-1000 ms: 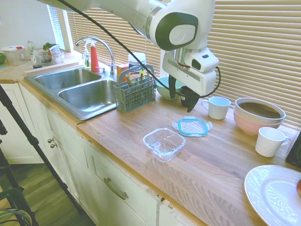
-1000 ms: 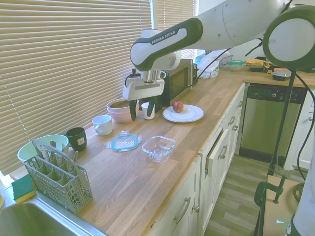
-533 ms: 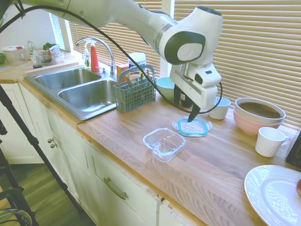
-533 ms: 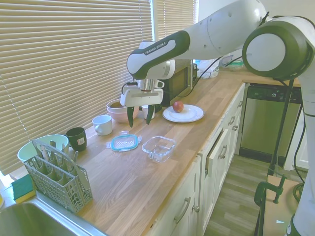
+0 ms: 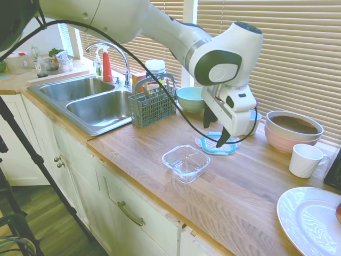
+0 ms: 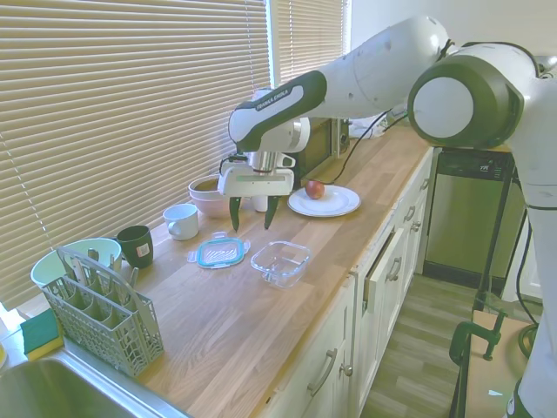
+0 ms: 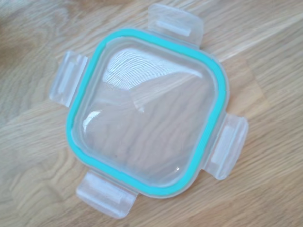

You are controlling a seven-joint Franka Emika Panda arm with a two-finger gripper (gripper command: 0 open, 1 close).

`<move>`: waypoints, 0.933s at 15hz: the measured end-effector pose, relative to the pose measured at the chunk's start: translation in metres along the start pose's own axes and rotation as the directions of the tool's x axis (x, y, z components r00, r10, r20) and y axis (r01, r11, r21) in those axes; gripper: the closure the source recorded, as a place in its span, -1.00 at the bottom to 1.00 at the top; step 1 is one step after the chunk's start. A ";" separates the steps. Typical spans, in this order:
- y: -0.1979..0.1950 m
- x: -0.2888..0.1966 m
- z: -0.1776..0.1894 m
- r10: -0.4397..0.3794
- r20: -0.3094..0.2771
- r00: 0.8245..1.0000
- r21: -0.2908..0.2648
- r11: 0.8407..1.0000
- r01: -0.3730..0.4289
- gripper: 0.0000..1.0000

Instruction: Cover the lid of the food container

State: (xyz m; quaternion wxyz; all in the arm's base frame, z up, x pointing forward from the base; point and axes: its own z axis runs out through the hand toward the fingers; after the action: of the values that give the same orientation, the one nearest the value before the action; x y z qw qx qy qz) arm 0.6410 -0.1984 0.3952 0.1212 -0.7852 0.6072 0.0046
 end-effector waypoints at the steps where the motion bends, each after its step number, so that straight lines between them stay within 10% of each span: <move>1: -0.002 0.003 0.007 0.006 0.004 1.000 -0.003 1.000 -0.006 -1.00; 14: -0.011 0.025 0.051 0.078 0.057 0.995 0.032 0.996 -0.080 -1.00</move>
State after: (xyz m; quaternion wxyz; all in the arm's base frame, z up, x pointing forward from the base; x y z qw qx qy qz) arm 0.6653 -0.2098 0.3438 0.1514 -0.7579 0.6342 0.0208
